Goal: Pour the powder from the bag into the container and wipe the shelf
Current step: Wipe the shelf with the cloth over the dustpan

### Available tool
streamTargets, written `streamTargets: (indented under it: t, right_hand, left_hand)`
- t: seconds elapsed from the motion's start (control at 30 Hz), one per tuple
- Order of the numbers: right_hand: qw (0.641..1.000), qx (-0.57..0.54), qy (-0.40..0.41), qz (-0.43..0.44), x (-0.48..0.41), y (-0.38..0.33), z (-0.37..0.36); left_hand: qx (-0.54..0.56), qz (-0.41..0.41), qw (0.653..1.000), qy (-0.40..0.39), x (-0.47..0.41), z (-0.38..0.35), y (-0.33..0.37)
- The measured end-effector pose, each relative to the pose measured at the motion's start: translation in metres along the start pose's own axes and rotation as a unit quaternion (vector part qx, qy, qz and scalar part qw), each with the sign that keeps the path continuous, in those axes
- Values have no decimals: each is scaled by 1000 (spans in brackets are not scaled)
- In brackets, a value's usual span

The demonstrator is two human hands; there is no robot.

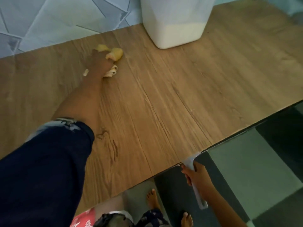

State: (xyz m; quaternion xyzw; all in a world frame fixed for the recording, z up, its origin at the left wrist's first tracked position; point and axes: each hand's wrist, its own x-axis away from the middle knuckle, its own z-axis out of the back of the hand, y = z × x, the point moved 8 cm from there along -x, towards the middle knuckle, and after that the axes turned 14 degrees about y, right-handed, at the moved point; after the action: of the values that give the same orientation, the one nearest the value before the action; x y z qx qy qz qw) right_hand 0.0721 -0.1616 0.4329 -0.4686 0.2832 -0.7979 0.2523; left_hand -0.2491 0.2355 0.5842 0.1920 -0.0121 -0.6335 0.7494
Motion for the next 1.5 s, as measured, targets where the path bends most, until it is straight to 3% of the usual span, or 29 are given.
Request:
streamTargets:
  t: [0.17, 0.3, 0.47, 0.73, 0.8, 0.9, 1.0, 1.07, 1.13, 1.3, 1.5]
  right_hand:
    - [1000, -1, -6, 0, 7, 5, 26]
    - [1000, 4, -5, 19, 13, 14, 46]
    - [999, -2, -25, 48, 24, 25, 65]
    - [991, -28, -82, 98, 52, 38, 90]
    - [989, -18, -93, 111, 55, 39, 95]
    - [986, -5, -102, 132, 57, 38, 101]
    - [984, -3, -111, 142, 60, 39, 103]
    - [983, -1, -115, 140, 61, 41, 105]
    - [984, 2, -117, 137, 61, 43, 107]
    - [987, 8, -107, 122, 55, 50, 110]
    - [988, -3, -98, 120, 53, 47, 107]
  left_hand:
    - [29, -118, 991, -61, 48, -16, 147]
    - [47, -226, 965, -120, 121, -31, 212]
    - [86, -317, 929, -168, 220, -27, 238]
    - [145, -331, 905, -224, 361, 9, 248]
    - [229, -281, 903, -232, 373, 32, 232]
    - [298, -92, 947, -72, 335, 83, 157]
    - [149, 114, 981, 59, 303, 110, 33]
    - [52, 203, 976, 66, 305, 112, -27]
    - [-27, 224, 973, 54, 308, 104, -42]
    - [-5, 122, 992, -14, 283, 69, 39]
    - [46, -103, 988, -104, 330, 23, 201]
